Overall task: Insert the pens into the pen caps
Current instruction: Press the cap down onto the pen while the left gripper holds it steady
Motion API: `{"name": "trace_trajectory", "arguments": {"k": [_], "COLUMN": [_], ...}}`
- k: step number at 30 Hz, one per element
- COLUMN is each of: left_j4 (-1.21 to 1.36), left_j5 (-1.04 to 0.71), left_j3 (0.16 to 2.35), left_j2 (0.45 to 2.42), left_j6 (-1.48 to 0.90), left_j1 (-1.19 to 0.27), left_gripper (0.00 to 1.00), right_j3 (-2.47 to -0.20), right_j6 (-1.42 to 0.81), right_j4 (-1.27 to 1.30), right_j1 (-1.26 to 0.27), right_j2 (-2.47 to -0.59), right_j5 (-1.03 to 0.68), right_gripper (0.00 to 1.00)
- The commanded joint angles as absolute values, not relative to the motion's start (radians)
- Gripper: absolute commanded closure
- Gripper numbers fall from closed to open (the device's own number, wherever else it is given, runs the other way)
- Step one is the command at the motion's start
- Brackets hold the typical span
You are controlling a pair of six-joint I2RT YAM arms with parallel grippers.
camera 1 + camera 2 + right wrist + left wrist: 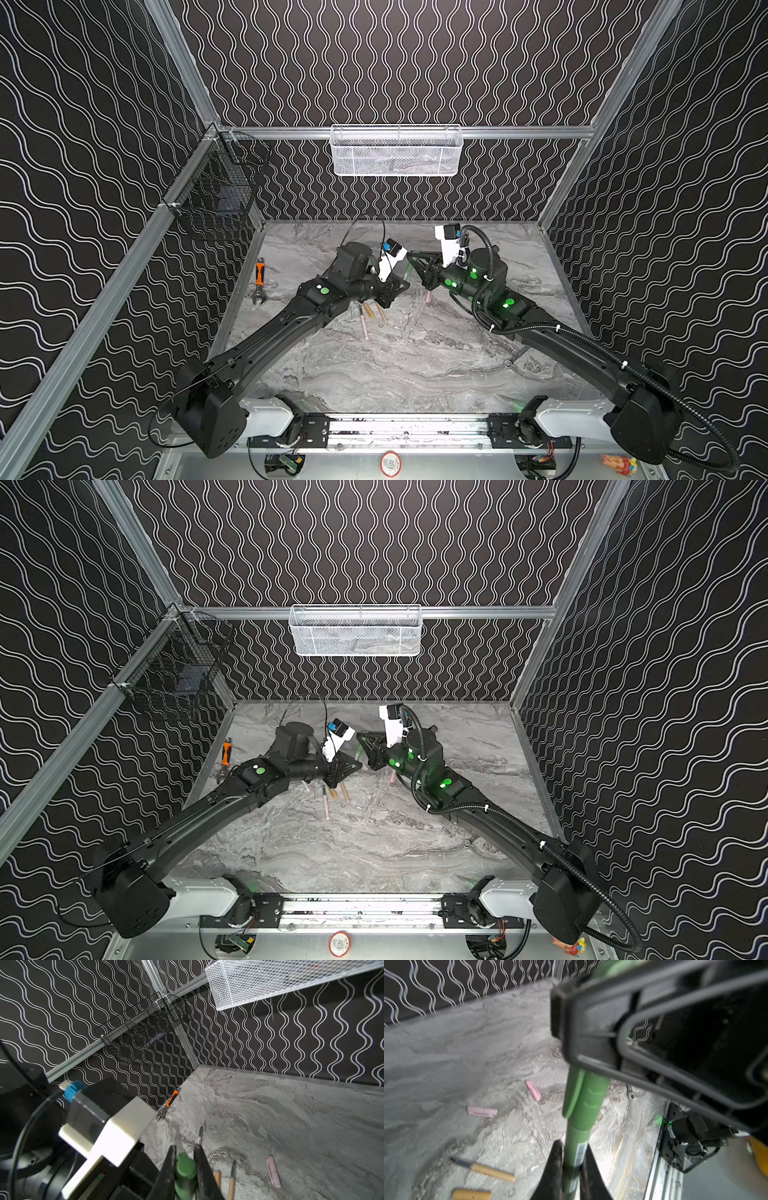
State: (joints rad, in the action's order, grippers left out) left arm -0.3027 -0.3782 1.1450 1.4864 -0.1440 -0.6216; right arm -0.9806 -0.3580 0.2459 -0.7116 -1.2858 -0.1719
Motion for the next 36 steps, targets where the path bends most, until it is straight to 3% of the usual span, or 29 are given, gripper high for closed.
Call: {"name": "trace_trajectory", "arguments": {"k": [1,10,27,36], "left_j4": [0.561,0.605,0.538,0.474], "left_j5": [-0.171,-0.170,-0.379,-0.370], "left_j3": [1.187,1.209,0.943,0.958], "left_j2": [1.493,1.527,1.462,1.453], "left_j6": [-0.297,-0.313,-0.335,-0.302], "left_j1": [-0.582,-0.574,-0.624,-0.623], "left_gripper": [1.00,1.00,1.00,1.00], "right_j3": [-0.963,-0.938,-1.229,-1.299], "right_j6": [-0.339,-0.372,-0.285,-0.209], "right_j4": [-0.062,-0.010,-0.099,-0.219], "right_j1": [-0.728,-0.730,-0.712,-0.712], "right_j2": [-1.302,-1.318,-1.281,-1.233], "right_j5": [-0.330,-0.365,-0.209,-0.191], "right_gripper": [0.98,0.96,0.66,0.65]}}
